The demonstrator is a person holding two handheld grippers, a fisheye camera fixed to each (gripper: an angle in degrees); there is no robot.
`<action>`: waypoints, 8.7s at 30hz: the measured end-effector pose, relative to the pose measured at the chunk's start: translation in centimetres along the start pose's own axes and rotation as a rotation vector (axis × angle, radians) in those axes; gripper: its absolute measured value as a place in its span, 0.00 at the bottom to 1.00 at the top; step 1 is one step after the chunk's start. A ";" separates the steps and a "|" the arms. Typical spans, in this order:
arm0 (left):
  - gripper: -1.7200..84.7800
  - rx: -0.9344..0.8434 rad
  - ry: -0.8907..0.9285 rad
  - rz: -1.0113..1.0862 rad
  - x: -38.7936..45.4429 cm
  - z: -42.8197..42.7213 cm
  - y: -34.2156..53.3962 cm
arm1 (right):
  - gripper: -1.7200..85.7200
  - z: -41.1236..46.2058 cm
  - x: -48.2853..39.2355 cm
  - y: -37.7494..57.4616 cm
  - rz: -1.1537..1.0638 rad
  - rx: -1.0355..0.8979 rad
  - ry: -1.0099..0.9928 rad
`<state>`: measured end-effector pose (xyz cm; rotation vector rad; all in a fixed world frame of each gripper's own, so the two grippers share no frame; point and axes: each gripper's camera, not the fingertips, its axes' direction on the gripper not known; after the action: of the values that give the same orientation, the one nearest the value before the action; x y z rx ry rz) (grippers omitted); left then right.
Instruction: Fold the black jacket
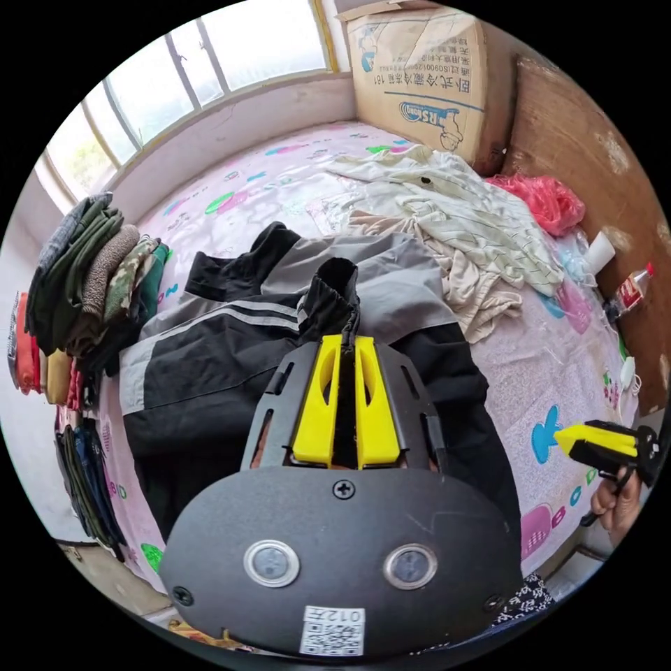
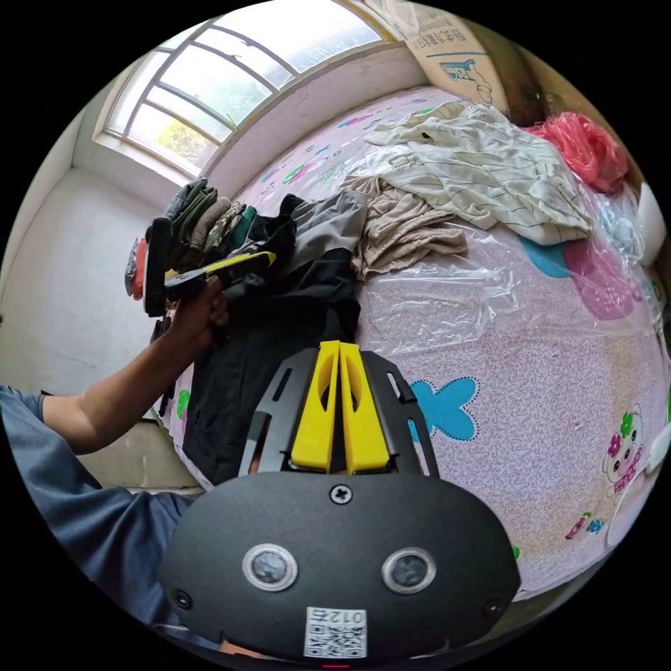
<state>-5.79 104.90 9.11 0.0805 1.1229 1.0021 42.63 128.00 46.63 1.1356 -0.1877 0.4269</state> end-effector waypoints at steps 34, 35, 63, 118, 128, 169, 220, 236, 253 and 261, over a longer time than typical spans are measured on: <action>0.02 -0.075 -0.043 -0.093 -34.2 10.4 3.0 | 0.02 21.6 -23.2 -16.1 -0.373 -0.051 0.159; 0.02 -0.065 -0.042 -0.046 -33.9 9.6 3.2 | 0.02 20.9 -24.8 -15.3 -0.405 -0.028 0.082; 0.02 -0.482 0.001 -0.242 -31.7 6.8 19.2 | 0.02 32.0 -42.4 2.9 -0.671 -0.545 0.548; 0.13 -0.473 0.161 -0.408 -50.3 -8.3 39.9 | 0.02 16.0 -53.6 13.9 -0.388 -0.440 0.708; 0.18 -0.490 0.395 -0.347 -52.1 -10.3 40.1 | 0.07 6.9 -48.6 13.8 -0.373 -0.443 0.569; 0.16 -0.532 0.665 -0.461 -57.5 -14.2 40.4 | 0.14 -19.7 -16.3 20.2 0.339 -0.355 -0.296; 0.03 -0.152 1.260 -0.355 -65.1 -40.1 40.2 | 0.03 -36.7 -12.9 22.5 0.261 -0.143 -0.781; 0.04 0.298 1.307 -0.618 -73.6 -35.9 19.0 | 0.03 -30.2 -10.6 -2.9 0.227 0.134 -0.934; 0.11 0.307 0.951 -0.739 -78.2 -18.6 9.1 | 0.10 -9.9 -4.1 -21.1 0.263 0.052 -0.478; 0.16 -0.160 0.443 -0.268 -65.9 -23.3 14.1 | 0.13 -9.9 -18.1 -8.4 -0.207 -0.165 0.125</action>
<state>-37.12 57.40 52.12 -0.4296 1.4057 0.8851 29.09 129.81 28.94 0.9518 0.0052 0.2914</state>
